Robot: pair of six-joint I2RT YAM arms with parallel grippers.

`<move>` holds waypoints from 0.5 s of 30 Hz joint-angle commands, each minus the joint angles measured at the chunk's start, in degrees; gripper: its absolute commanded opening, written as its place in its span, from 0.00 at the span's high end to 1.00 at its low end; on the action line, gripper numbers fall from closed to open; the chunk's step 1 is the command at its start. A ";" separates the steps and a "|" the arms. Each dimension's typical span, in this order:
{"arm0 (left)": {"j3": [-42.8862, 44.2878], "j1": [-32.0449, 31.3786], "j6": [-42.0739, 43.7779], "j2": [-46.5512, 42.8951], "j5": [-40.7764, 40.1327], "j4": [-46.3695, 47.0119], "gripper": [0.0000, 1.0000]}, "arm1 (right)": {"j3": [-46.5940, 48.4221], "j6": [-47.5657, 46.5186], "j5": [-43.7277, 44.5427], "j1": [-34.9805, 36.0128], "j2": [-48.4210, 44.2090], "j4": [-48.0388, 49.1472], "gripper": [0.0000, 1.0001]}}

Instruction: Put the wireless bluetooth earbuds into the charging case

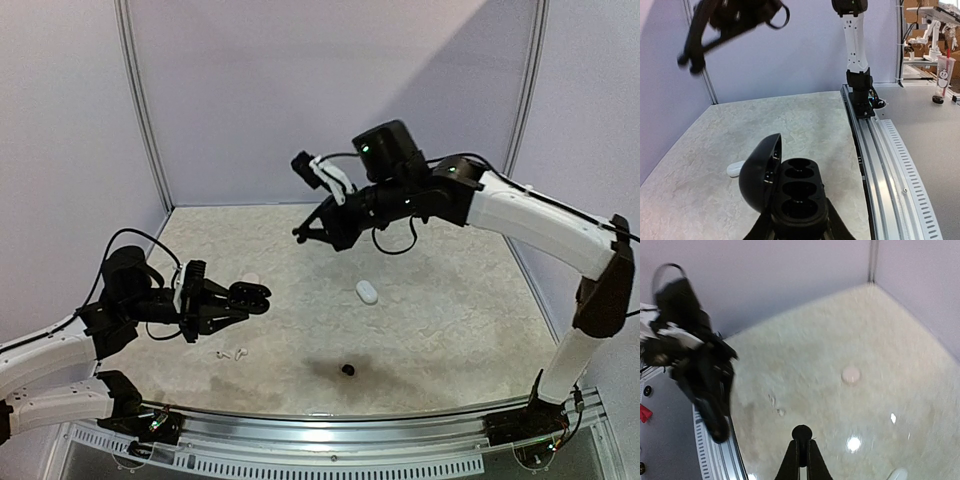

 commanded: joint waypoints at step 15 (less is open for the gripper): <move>1.53 -0.84 -5.13 1.70 -0.58 3.05 1.00 | 10.15 -29.95 -4.43 13.09 6.31 -0.11 1.00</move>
